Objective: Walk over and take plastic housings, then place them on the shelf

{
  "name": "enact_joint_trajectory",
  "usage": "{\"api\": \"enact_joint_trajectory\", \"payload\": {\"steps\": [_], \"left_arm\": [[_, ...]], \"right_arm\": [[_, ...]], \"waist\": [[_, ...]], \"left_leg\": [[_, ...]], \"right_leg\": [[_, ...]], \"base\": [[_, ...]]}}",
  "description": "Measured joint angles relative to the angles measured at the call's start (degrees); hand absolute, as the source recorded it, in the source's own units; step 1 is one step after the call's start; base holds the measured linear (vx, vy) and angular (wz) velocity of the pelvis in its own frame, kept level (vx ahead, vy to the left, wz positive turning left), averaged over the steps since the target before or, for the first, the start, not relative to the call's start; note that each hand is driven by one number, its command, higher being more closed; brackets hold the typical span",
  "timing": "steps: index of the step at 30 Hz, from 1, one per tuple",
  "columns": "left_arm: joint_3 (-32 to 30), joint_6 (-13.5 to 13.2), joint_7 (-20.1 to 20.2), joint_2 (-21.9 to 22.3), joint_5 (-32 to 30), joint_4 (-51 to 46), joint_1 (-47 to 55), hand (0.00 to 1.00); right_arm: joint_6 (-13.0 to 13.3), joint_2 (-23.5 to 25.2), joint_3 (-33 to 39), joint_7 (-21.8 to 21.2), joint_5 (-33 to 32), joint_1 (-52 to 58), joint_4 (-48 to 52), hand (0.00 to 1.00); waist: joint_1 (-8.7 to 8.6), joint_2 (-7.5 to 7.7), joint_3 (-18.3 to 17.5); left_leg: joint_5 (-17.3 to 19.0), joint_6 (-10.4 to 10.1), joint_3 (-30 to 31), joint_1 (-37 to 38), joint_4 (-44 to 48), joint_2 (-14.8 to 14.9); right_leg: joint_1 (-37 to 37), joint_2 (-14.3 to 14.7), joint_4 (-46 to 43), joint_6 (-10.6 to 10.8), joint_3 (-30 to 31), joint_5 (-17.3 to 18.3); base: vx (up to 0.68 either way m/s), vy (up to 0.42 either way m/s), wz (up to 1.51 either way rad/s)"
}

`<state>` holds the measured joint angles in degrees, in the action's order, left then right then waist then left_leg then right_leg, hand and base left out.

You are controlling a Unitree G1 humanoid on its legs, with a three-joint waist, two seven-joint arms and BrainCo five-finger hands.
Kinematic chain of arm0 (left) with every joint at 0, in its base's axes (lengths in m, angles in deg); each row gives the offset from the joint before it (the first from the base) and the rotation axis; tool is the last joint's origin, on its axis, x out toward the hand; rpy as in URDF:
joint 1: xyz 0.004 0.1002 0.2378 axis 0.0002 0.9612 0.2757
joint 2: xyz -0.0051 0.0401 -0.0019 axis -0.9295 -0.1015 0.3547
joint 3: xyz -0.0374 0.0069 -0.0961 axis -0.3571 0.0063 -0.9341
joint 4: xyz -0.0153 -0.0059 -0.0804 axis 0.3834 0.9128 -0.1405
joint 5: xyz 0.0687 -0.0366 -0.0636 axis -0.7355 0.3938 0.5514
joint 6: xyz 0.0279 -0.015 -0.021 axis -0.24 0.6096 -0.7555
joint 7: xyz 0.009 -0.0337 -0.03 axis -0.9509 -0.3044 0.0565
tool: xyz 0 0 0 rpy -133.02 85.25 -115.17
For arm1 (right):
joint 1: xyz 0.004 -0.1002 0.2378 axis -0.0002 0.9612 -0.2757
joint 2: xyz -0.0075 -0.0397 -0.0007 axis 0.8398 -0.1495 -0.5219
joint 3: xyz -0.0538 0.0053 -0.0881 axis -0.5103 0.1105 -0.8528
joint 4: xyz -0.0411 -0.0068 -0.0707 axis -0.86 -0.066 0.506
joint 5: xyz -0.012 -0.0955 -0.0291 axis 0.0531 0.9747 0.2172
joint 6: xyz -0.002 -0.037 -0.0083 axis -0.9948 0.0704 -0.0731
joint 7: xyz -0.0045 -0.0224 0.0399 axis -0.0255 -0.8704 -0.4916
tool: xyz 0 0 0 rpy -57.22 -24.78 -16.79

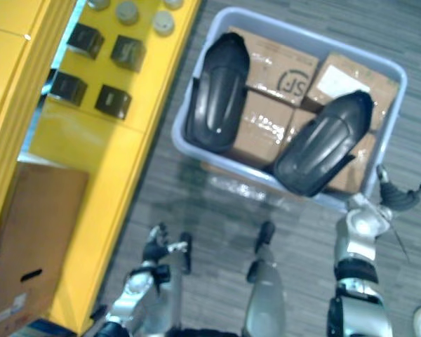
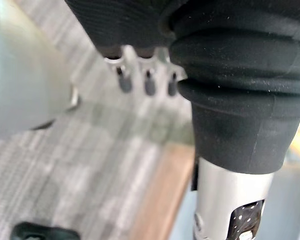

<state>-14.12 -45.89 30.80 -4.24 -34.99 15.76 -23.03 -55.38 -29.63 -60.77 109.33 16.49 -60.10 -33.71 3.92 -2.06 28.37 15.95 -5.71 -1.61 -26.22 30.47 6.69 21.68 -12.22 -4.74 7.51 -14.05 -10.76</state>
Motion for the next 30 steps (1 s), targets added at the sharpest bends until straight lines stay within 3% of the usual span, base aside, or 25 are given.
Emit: {"api": "enact_joint_trajectory", "payload": {"steps": [3,8,13,19,21,24,29,30], "left_arm": [[0.84,-0.52,0.02,0.57,0.02,0.3,-0.02,0.0],[1.12,-1.63,-0.01,1.73,0.11,0.62,-0.12,0.0],[2.0,-1.62,-0.02,2.18,0.18,2.04,-0.14,0.0],[3.63,-1.63,0.03,2.4,0.31,3.15,-0.16,0.0],[3.8,-1.62,0.05,3.17,1.84,3.17,-0.34,0.0],[4.85,-1.62,0.01,3.63,2.02,3.51,-0.35,0.0],[5.79,-1.63,-0.05,4.0,2.02,4.04,-0.82,0.0],[5.84,-1.65,-0.05,4.0,2.01,4.15,-0.9,0.0]], "right_arm": [[-1.05,-1.89,-0.11,0.0,0.0,-1.3,-0.08,0.0],[-5.16,-4.05,-2.34,-1.07,-1.03,-4.94,-3.01,0.0],[-5.98,-4.2,-2.32,-2.11,-2.82,-6.24,-6.19,0.0],[-9.18,-5.71,-2.41,-3.5,-3.95,-9.14,-8.4,0.0],[-10.4,-6.77,-2.59,-4.77,-3.97,-9.82,-8.58,0.0],[-10.66,-7.32,-4.16,-6.07,-3.77,-10.34,-8.74,0.0],[-10.52,-8.27,-4.58,-6.27,-3.68,-11.38,-8.72,0.0],[-10.53,-8.28,-4.59,-6.05,-3.57,-11.48,-8.72,1.0]], "waist": [[0.06,-0.72,0.38],[0.17,-1.85,0.6],[0.23,-3.11,0.8],[0.39,-4.04,0.54],[0.55,-5.1,0.58],[0.75,-6.58,0.6],[0.73,-7.2,0.6],[0.71,-7.27,0.61]], "left_leg": [[-0.09,0.14,0.0,0.02,0.02,-0.51],[-0.3,0.45,0.13,0.07,-0.1,-0.98],[-0.71,0.92,0.61,-0.08,-0.23,-1.7],[-1.51,0.97,1.3,-0.86,-0.63,-2.36],[-1.75,1.07,1.3,-1.01,-0.72,-2.7],[-1.99,1.02,1.38,-1.02,-1.02,-2.76],[-2.42,0.88,1.66,-1.57,-1.27,-2.75],[-2.49,0.85,1.8,-1.69,-1.26,-2.75]], "right_leg": [[0.01,-0.47,-0.15,0.05,-0.02,-0.03],[0.04,-0.9,-0.27,0.07,-0.11,-0.05],[0.04,-1.61,-0.73,0.07,-0.58,-0.05],[0.4,-2.32,-1.21,0.07,-1.59,-0.05],[0.63,-2.7,-1.45,0.1,-1.62,-0.07],[0.76,-2.76,-1.52,0.12,-1.65,-0.09],[1.31,-2.76,-1.79,0.12,-1.83,-0.09],[1.34,-2.76,-1.83,0.12,-1.96,-0.09]], "base": [[-0.02,0.041,0.04],[-0.01,0.019,0.01],[-0.04,0.025,0.08],[-0.06,0.02,0.1],[-0.05,0.034,0.04],[-0.03,0.018,0.01],[-0.01,0.004,0.01],[-0.04,0.013,0.06]]}}
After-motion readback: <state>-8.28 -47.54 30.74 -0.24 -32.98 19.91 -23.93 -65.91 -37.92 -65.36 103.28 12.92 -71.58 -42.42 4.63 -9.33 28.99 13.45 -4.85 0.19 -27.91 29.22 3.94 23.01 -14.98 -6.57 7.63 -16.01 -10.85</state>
